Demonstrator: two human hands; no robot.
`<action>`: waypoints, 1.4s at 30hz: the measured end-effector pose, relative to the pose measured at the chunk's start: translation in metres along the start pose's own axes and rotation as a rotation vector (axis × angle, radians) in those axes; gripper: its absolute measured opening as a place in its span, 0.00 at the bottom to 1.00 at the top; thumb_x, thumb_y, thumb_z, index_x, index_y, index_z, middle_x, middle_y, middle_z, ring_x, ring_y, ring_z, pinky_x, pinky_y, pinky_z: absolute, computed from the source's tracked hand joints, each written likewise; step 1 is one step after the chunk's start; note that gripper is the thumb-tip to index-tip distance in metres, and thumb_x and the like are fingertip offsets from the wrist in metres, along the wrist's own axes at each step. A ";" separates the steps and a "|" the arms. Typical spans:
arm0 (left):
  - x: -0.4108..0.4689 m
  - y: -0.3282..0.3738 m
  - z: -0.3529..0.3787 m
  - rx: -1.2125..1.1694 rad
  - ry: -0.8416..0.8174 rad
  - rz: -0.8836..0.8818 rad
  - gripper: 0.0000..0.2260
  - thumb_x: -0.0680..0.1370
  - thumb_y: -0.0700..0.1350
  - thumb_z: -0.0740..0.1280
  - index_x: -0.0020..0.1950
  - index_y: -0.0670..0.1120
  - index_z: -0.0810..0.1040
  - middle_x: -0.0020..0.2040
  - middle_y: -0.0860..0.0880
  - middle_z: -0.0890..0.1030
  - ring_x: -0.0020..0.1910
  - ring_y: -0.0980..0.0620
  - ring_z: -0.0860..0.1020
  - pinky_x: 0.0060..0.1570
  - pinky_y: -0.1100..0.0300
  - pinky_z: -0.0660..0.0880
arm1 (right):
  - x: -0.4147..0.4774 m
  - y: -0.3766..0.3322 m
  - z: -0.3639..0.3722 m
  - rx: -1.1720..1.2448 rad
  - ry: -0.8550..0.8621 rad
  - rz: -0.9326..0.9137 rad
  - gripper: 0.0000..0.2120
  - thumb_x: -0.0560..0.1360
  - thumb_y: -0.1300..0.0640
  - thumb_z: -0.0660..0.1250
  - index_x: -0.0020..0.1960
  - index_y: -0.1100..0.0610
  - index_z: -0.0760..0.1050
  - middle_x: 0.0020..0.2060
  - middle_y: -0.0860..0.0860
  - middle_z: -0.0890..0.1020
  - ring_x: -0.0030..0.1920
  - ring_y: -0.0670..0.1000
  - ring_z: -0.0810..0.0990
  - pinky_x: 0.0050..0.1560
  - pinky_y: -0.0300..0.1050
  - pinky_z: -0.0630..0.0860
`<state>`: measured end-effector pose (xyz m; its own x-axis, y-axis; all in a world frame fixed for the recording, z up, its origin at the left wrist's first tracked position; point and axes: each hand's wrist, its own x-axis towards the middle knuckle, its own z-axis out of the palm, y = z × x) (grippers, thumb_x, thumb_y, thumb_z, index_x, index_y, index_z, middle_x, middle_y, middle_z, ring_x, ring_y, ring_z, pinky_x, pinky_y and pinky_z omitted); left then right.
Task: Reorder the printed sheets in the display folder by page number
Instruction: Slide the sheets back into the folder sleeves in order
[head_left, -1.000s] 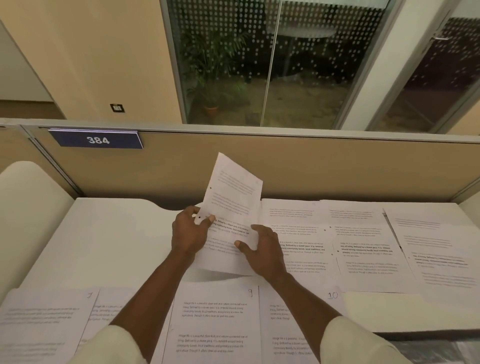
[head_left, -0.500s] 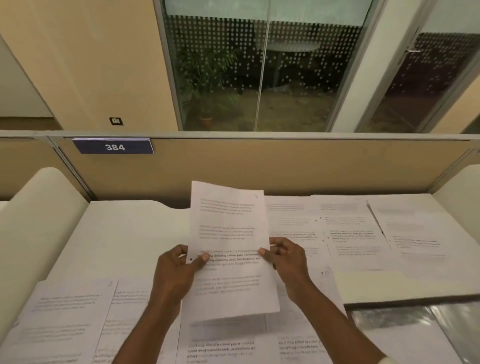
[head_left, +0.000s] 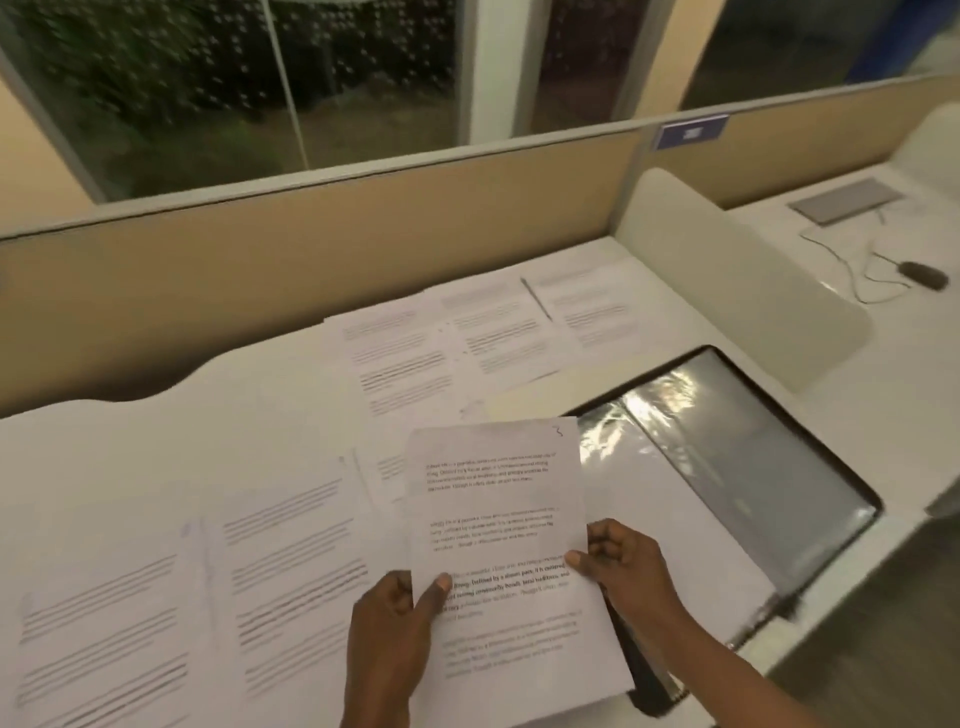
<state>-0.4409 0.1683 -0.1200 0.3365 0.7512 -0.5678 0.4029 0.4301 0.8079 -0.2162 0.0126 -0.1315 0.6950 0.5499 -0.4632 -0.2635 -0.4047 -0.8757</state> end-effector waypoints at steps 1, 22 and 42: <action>-0.005 0.001 0.011 0.040 -0.011 -0.003 0.09 0.74 0.48 0.81 0.45 0.44 0.85 0.39 0.51 0.88 0.44 0.49 0.88 0.55 0.47 0.82 | -0.004 0.003 -0.012 0.018 0.010 0.010 0.10 0.73 0.67 0.78 0.52 0.65 0.82 0.46 0.58 0.88 0.47 0.60 0.89 0.49 0.55 0.85; -0.093 0.007 0.215 0.246 0.194 0.021 0.04 0.77 0.42 0.78 0.49 0.46 0.85 0.39 0.51 0.88 0.37 0.52 0.88 0.47 0.51 0.81 | 0.051 0.022 -0.242 -0.031 -0.146 0.088 0.04 0.76 0.70 0.73 0.48 0.64 0.84 0.39 0.60 0.87 0.36 0.56 0.84 0.42 0.49 0.81; -0.036 0.068 0.245 0.293 0.028 0.279 0.05 0.80 0.43 0.75 0.52 0.52 0.82 0.45 0.60 0.88 0.43 0.55 0.87 0.43 0.49 0.85 | 0.155 -0.148 -0.237 -0.850 -0.137 -0.787 0.44 0.65 0.40 0.82 0.77 0.46 0.69 0.73 0.44 0.73 0.72 0.48 0.69 0.74 0.56 0.66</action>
<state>-0.2170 0.0483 -0.0835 0.4456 0.8339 -0.3257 0.5262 0.0503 0.8488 0.0885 -0.0152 -0.0410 0.3755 0.9202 0.1110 0.7775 -0.2475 -0.5782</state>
